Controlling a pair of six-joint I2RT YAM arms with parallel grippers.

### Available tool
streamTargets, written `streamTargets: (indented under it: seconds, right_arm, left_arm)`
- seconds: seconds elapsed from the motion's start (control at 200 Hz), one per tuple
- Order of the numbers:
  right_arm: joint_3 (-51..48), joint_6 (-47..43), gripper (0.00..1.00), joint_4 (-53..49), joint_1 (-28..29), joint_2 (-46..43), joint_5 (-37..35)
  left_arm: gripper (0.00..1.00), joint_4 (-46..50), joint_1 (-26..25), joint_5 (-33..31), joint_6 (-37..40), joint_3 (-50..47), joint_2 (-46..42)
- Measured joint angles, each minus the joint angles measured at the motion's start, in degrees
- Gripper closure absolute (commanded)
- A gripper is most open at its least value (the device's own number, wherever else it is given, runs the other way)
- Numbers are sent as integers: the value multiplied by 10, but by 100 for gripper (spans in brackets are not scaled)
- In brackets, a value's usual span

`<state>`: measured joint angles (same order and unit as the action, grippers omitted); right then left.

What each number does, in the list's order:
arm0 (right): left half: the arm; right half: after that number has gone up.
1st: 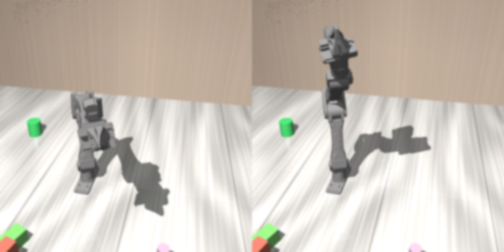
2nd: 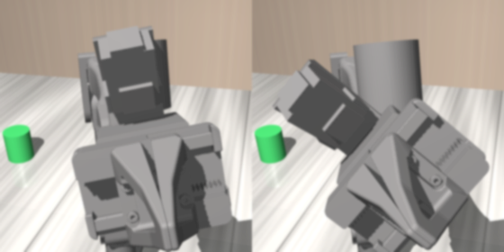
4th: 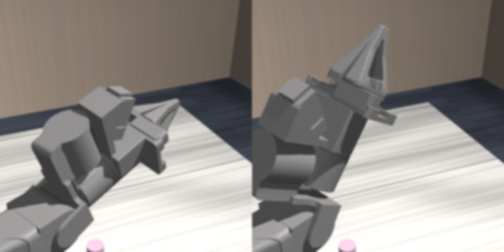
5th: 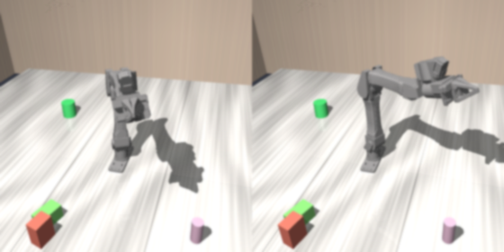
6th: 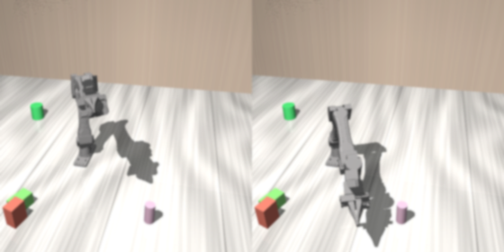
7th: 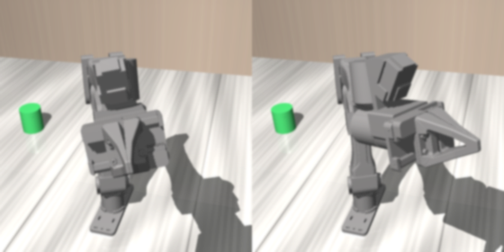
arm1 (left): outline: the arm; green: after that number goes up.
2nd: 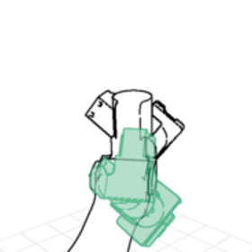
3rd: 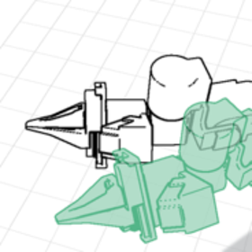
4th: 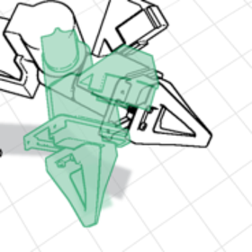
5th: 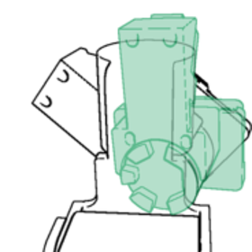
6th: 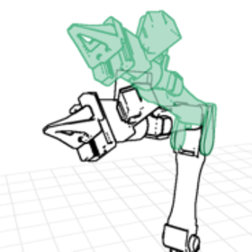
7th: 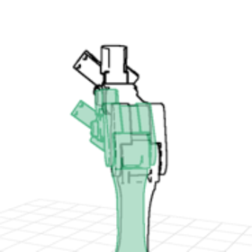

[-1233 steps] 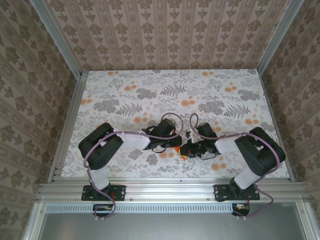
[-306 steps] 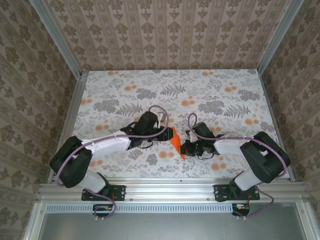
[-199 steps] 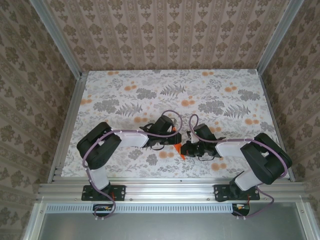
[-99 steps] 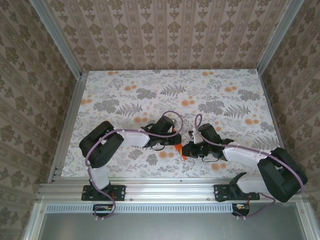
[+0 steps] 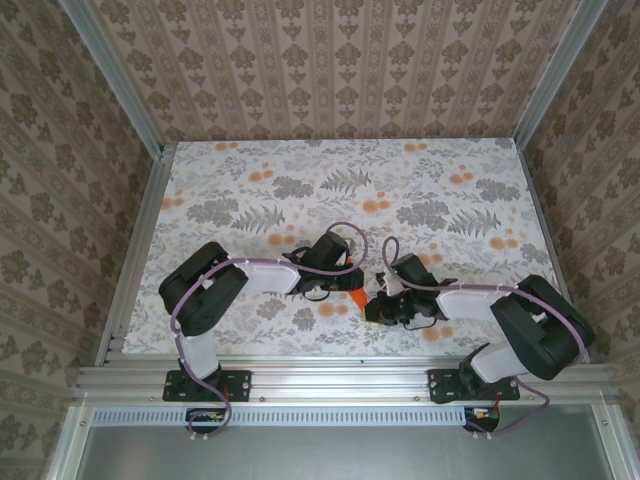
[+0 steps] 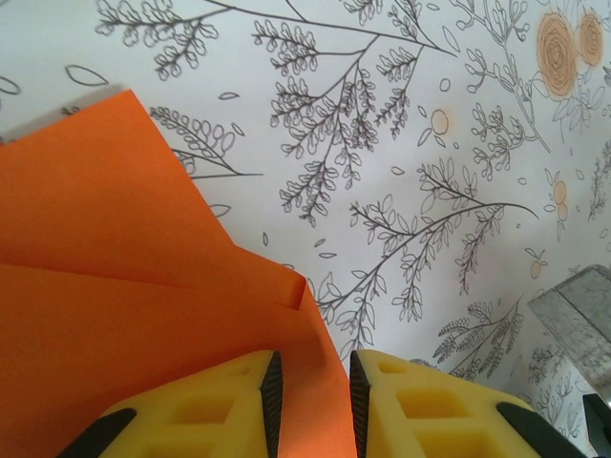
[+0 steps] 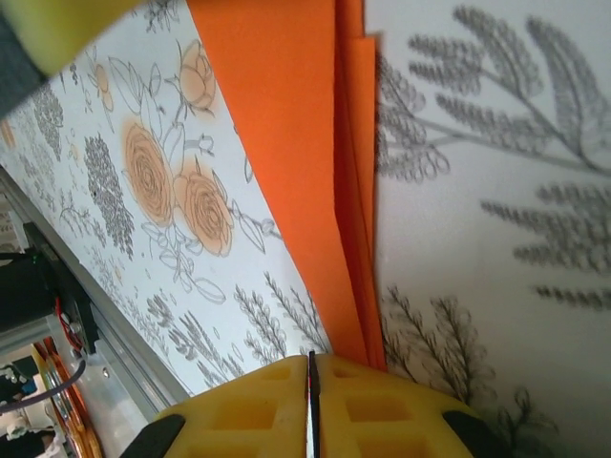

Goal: Fold a paper plane with a square sheet of paper (pick it up from the middle)
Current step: Fold the wing for the fifth time at the center of the table, then turn over the paper plane at the center of the table.

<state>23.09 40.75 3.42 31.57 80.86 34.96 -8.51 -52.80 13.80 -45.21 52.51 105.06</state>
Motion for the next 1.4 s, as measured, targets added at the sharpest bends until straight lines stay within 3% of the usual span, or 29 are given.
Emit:
streamTargets:
  seconds: [0.115, 0.29, 0.37, 0.505, 0.67, 0.78, 1.235, 1.4]
  right_arm:
    - [-4, -5, 74, -51, -1, -85, -30]
    - [5, -26, 60, -126, -49, -226, -124]
    - [5, -33, 55, -145, -81, -257, -150]
    - [5, -38, 50, -156, -111, -271, -162]
    - [5, -44, 46, -140, -115, -243, -136]
    - [5, -48, 46, -117, -115, -202, -104]
    - [57, -81, 45, -79, -99, -49, -14]
    - [78, -90, 44, -79, -75, -23, -12]
  left_arm:
    - [63, 11, 0, 5, 5, 10, -3]
    - [37, 76, 0, -25, 8, 26, -76]
    - [30, 125, -2, -63, -12, 38, -126]
    - [29, 211, -15, -131, -57, 66, -165]
    - [30, 336, -60, -195, -104, 127, -120]
    - [36, 367, -76, -210, -126, 144, -90]
    - [89, 355, -72, -214, -165, 73, -77]
    - [98, 315, -67, -209, -161, 23, -99]
